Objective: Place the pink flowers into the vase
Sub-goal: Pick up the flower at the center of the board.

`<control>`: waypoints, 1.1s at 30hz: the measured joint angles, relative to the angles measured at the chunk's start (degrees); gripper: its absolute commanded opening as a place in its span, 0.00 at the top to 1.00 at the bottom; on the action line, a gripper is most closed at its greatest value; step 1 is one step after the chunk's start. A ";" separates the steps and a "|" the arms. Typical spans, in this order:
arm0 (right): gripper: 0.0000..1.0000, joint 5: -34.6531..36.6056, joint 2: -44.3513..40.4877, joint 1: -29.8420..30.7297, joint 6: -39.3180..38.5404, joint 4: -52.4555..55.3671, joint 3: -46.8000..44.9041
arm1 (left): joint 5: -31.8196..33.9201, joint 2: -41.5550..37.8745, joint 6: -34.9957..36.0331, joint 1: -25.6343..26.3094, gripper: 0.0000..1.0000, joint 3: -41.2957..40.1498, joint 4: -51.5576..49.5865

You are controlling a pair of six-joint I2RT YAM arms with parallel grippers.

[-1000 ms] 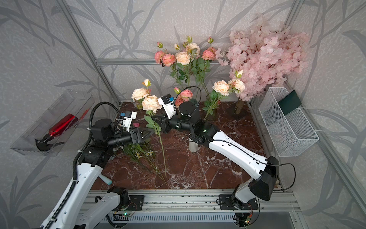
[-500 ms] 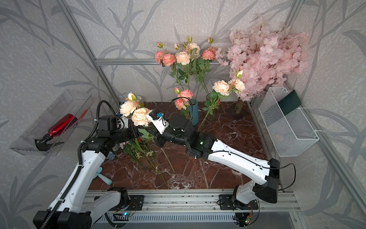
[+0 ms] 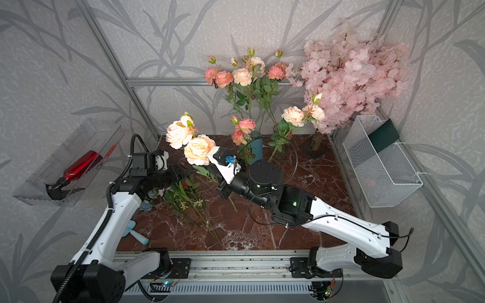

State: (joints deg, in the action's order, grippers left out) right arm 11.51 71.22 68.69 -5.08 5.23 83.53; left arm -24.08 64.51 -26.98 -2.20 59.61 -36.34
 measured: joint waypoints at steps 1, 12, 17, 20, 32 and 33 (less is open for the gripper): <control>1.00 0.52 -0.42 0.00 -0.35 0.22 0.00 | 0.02 0.28 0.00 -0.26 0.25 0.15 -0.09; 1.00 6.51 -5.79 0.00 -4.76 0.61 0.11 | 0.11 0.85 -0.13 -1.36 0.23 0.24 -0.13; 1.00 8.17 -7.19 0.00 -6.91 0.59 0.44 | 0.09 0.96 -0.13 -1.38 0.23 0.24 -0.13; 1.00 8.74 -8.68 0.00 -7.65 0.61 0.52 | 0.04 0.96 -0.13 -1.55 0.23 0.24 -0.13; 1.00 10.54 -14.67 0.00 -9.86 -2.62 0.50 | -1.64 1.70 -0.17 -2.27 0.22 0.24 -0.07; 1.00 10.56 -14.71 0.00 -9.97 -2.80 0.50 | -1.77 1.70 -0.17 -2.34 0.22 0.24 -0.04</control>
State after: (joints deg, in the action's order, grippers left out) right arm 22.06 56.51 68.69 -15.05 2.44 84.03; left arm -25.85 66.22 -27.16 -4.54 59.86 -36.38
